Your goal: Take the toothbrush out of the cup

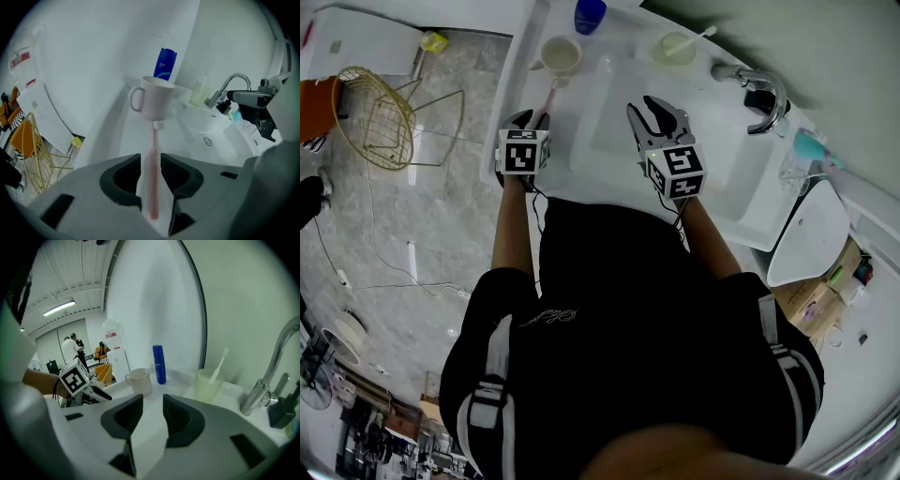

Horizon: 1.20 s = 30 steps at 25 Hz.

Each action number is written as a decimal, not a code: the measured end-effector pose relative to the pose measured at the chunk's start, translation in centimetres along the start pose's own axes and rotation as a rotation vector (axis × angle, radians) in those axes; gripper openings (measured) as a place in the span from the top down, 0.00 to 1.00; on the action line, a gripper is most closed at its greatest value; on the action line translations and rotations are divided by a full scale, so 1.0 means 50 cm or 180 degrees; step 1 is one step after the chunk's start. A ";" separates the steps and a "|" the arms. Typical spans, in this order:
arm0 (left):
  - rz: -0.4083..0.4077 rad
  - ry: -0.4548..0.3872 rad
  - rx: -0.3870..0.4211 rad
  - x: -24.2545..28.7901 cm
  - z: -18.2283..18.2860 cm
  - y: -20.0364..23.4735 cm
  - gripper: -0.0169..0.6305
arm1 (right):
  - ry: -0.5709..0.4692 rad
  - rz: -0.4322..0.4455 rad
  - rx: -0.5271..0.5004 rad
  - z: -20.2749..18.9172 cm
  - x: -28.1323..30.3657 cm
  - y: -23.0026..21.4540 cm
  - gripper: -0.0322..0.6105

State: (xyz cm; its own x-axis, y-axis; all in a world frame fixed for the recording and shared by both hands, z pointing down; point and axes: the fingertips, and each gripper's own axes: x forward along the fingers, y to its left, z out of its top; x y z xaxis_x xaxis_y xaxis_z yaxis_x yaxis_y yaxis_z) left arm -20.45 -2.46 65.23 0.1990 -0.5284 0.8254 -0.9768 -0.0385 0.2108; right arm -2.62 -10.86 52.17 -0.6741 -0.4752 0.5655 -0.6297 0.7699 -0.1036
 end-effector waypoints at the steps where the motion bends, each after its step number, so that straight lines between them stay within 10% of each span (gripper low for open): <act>1: 0.0007 -0.0024 -0.0007 -0.002 0.003 0.001 0.75 | -0.0003 -0.0008 0.0008 0.000 0.000 -0.002 0.73; 30: 0.0076 -0.0481 0.0043 -0.125 0.083 -0.069 0.76 | -0.0592 -0.0872 0.0548 0.100 0.000 -0.281 0.74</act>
State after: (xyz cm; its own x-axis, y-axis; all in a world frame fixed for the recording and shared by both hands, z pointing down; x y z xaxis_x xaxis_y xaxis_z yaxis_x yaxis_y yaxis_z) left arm -18.65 -2.52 57.18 0.1625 -0.6510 0.7415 -0.9823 -0.0354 0.1841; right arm 4.26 -23.81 49.53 -0.5201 -0.7352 0.4348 -0.8416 0.5279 -0.1141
